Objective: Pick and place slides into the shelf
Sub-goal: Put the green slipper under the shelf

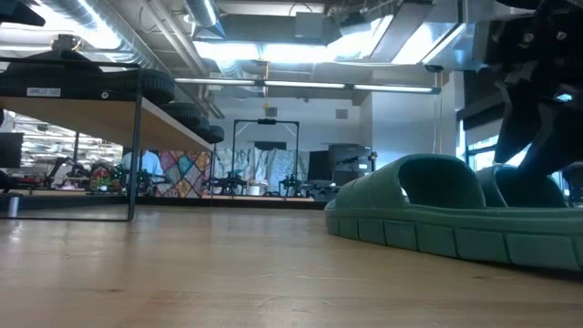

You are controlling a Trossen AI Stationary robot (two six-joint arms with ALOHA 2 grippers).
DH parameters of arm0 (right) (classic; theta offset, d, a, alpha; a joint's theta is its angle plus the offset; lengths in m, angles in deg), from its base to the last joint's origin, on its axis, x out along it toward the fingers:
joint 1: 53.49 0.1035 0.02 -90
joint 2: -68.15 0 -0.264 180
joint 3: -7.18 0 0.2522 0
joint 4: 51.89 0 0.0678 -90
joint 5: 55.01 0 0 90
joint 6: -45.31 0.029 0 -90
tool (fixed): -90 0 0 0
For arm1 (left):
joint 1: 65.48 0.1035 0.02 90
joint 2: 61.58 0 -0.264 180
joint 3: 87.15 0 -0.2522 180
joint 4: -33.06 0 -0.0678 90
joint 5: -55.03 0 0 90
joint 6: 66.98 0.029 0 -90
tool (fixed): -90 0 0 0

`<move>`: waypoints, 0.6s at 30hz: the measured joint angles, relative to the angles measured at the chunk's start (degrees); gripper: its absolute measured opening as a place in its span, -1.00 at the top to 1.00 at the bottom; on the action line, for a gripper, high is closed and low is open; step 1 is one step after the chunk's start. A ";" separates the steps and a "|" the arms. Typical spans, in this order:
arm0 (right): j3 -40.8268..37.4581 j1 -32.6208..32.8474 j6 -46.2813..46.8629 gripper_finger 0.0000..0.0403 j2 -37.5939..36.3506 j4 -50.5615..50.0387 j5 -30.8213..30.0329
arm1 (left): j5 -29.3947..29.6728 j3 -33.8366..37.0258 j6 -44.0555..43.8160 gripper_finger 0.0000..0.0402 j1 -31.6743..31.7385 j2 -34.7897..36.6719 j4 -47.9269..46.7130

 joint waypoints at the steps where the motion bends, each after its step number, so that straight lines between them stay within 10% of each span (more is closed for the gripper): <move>1: 0.00 0.00 -0.03 0.00 0.00 1.85 0.45 | 0.00 0.00 0.00 1.00 -0.01 0.00 0.00; 18: 0.02 -0.67 -0.50 0.00 -0.02 7.63 1.10 | 0.00 0.00 0.00 1.00 -0.01 -0.01 0.00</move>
